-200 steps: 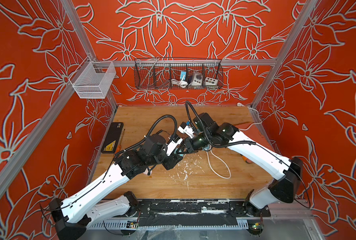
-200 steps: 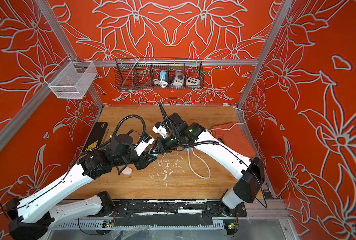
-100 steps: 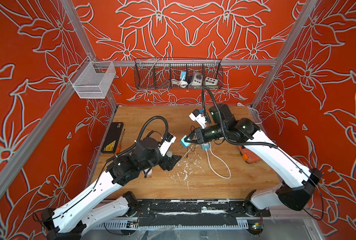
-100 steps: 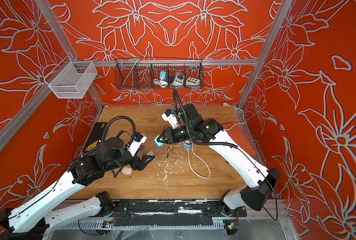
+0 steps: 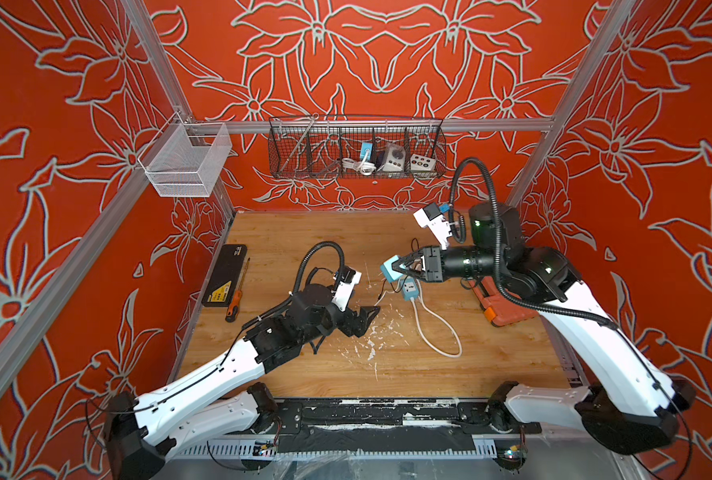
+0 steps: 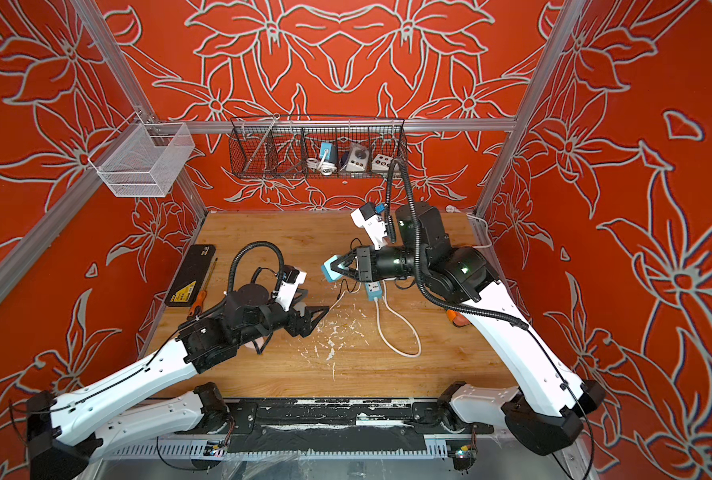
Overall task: Charge the bluetooth headset
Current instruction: Adjust the charging cable at the plug.
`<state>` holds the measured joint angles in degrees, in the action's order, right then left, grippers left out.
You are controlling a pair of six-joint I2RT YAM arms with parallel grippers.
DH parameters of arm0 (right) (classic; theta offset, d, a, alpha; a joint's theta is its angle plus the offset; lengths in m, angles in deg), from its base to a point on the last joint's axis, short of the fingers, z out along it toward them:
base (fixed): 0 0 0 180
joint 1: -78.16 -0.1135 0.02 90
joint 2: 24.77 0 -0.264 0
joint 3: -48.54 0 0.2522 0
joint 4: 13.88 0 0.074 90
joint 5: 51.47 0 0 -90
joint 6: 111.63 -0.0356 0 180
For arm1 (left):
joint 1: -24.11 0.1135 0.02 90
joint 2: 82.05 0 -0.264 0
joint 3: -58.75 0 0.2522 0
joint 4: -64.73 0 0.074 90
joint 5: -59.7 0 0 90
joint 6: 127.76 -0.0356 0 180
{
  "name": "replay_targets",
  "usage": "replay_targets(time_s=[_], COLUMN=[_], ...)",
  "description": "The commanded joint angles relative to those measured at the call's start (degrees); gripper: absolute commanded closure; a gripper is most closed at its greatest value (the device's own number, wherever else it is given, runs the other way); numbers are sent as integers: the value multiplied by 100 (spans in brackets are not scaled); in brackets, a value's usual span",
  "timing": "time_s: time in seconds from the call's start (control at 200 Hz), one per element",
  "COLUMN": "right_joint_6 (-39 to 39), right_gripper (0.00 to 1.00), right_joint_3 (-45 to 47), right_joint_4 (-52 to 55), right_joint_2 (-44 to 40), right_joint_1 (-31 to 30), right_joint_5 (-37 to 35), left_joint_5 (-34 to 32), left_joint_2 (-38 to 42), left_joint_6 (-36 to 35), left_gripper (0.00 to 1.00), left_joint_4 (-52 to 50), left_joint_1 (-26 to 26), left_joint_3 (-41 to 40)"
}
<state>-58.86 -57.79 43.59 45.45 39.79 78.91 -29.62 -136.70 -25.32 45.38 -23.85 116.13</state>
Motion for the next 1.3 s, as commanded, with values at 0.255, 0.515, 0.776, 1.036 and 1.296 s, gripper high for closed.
replay_targets(time_s=[0.255, 0.515, 0.776, 1.036, 1.296], right_joint_6=[-640, -1025, -1468, -1934, -1792], right_gripper=[88, 88, 88, 88, 88], right_joint_3=[221, 436, 609, 796, 765], right_joint_4=[-685, -1071, -1582, -2120, -1919], right_joint_2=[-376, -548, -617, -751, -867], right_joint_1=[170, 240, 250, 249, 268], right_joint_5=[441, 528, 688, 883, 782], left_joint_5=[36, 704, 530, -412, -583], left_joint_2=[-1166, -1441, -1867, -2699, -2851], left_joint_6=[-623, -928, -1092, -1462, -1371], left_gripper=[14, 14, 14, 18, 81], left_joint_4=[2531, 3670, 4161, 4623, 4375], left_joint_1=[-380, -719, -929, -930, -928], left_joint_3=[181, -230, -222, 335, 527])
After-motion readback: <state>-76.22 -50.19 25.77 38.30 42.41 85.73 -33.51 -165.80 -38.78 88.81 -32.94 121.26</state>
